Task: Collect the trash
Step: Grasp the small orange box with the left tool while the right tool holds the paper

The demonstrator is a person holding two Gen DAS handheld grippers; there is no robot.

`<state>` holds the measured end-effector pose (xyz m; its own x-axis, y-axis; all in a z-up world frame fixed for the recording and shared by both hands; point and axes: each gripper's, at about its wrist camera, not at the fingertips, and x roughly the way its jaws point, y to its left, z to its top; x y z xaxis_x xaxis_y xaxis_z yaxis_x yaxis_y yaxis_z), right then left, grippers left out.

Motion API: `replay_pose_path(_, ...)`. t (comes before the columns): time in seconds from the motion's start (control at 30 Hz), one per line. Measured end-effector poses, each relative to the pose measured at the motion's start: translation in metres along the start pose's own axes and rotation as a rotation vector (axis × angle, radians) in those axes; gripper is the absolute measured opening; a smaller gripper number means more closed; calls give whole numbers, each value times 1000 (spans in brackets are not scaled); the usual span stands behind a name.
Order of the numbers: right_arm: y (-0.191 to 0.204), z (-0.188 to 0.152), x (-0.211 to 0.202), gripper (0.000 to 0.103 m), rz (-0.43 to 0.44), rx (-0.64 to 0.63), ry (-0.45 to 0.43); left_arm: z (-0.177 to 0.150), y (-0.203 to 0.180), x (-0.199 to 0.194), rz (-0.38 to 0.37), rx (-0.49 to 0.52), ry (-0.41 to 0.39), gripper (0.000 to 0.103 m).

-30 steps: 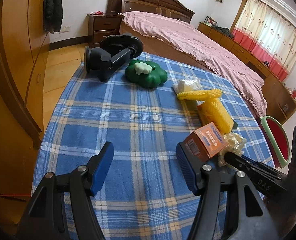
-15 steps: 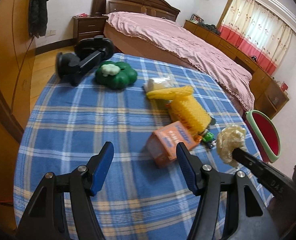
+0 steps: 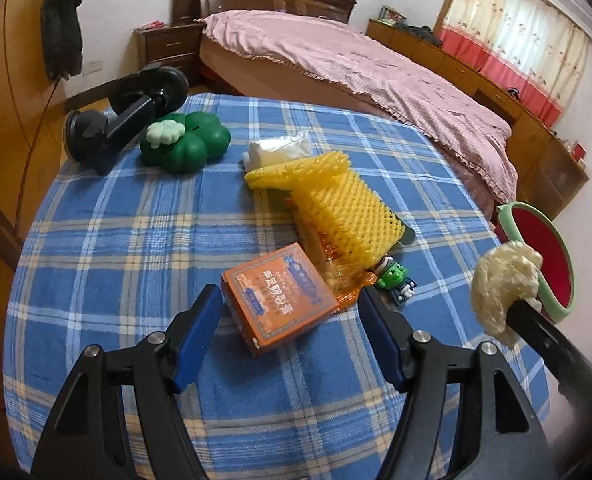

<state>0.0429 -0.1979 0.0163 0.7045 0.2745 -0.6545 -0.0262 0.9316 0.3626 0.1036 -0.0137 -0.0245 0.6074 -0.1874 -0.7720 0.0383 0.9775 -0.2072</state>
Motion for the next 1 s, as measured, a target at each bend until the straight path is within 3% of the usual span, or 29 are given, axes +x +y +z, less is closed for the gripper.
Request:
replay_pose_path(0.4, -29, 0, -1, 12, 15, 57, -6, 0, -5, 16, 89, -9, -2, 70)
replay_pose_path(0.5, -36, 0, -2, 12, 17, 73, -9, -2, -5, 18, 94, 1, -7, 61)
replay_pose_path(1.0, -60, 5, -22, 12, 24, 122, -66, 6, -25, -21, 0, 36, -102, 60)
